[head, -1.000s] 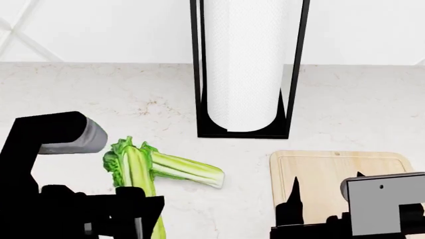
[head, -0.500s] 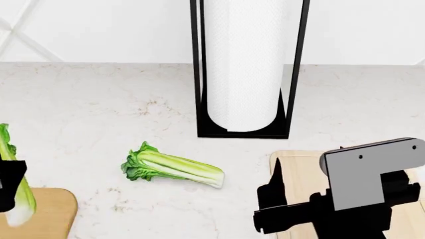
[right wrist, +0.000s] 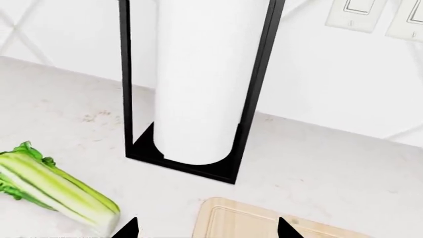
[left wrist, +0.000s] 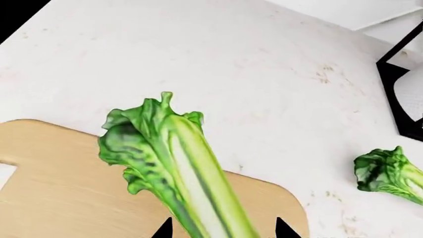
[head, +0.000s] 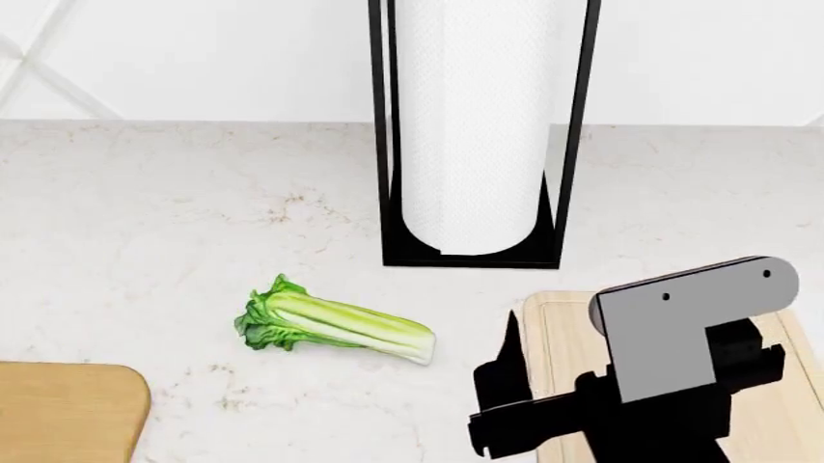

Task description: Place the celery and the celery on separate cutting boards.

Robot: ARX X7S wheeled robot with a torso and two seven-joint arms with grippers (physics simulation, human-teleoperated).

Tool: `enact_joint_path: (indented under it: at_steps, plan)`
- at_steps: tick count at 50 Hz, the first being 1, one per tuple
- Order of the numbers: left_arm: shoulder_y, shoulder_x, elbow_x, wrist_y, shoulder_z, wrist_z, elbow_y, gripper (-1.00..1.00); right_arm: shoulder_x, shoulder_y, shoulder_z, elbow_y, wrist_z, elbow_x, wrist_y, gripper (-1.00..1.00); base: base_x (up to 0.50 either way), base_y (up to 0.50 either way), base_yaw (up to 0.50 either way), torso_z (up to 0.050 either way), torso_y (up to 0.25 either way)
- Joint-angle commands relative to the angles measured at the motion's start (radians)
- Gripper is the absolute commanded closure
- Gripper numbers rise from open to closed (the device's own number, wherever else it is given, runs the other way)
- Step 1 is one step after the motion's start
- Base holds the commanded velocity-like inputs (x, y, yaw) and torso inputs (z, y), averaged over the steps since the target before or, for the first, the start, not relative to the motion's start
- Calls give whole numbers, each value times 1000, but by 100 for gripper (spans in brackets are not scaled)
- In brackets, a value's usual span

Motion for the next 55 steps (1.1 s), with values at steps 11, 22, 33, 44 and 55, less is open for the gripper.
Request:
enact_joint_path:
  at_steps: [11, 22, 33, 44, 55]
  plan:
    - [55, -8, 73, 42, 9, 44, -66, 100, -3, -30, -7, 35, -4, -7, -37, -100, 0, 0, 0, 0, 0]
    - [96, -86, 31, 99, -92, 28, 23, -100, 4, -24, -12, 56, -12, 1, -35, -100, 0, 0, 0, 0, 0]
    - [183, -240, -89, 145, -309, 2, 140, -100, 13, 142, -84, 100, -37, 34, 78, -100, 0, 0, 0, 0, 0]
    - [-94, -285, -45, -8, -162, 56, 138, -100, 33, 419, -352, 422, -178, 19, 68, -100, 0, 0, 0, 0, 0]
    - [-113, -251, 52, -48, -167, 111, 203, -100, -4, 649, -678, 807, -452, -8, -70, -100, 0, 0, 0, 0, 0]
